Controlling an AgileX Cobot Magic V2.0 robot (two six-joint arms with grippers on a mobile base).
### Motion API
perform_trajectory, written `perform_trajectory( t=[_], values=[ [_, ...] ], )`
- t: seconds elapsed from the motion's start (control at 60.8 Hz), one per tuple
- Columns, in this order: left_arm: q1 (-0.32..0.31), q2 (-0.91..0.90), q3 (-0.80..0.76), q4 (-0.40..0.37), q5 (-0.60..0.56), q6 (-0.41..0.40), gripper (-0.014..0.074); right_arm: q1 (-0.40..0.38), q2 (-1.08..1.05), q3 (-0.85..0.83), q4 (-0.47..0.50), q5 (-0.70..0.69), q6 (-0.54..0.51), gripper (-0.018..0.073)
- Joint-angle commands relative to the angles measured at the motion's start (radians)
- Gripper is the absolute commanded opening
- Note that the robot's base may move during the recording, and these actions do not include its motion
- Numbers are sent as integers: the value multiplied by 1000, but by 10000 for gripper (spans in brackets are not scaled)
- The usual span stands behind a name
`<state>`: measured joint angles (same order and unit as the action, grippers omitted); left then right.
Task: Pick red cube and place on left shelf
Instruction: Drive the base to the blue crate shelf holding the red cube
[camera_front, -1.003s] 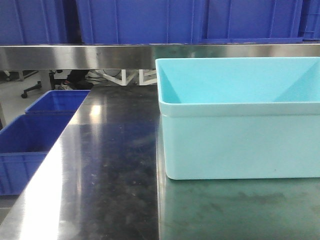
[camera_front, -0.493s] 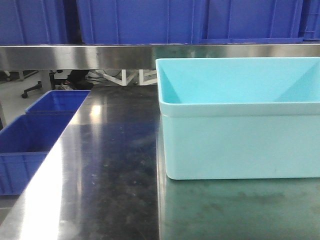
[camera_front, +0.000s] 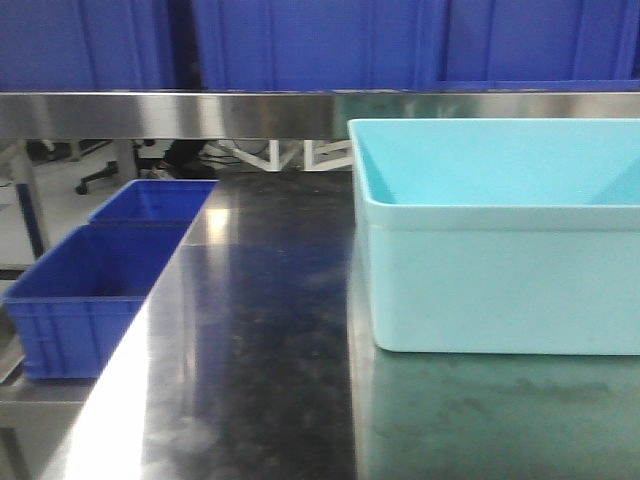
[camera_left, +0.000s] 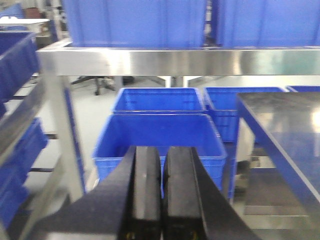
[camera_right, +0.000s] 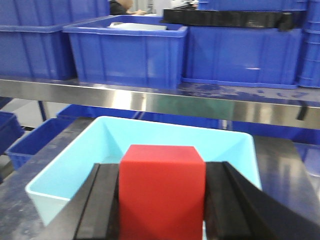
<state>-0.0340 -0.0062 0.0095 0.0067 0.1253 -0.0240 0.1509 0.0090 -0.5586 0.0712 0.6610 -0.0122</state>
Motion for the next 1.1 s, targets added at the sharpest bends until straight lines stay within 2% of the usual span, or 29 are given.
perform_trajectory(
  t=[0.0,1.085],
  values=[
    [-1,-15,23,-7,-86,-1,102,-3,18,-24,-8,-98,-1,172],
    [-1,-15,23,-7,-86,-1,102,-3,18,-24,-8,-98,-1,172]
  ],
)
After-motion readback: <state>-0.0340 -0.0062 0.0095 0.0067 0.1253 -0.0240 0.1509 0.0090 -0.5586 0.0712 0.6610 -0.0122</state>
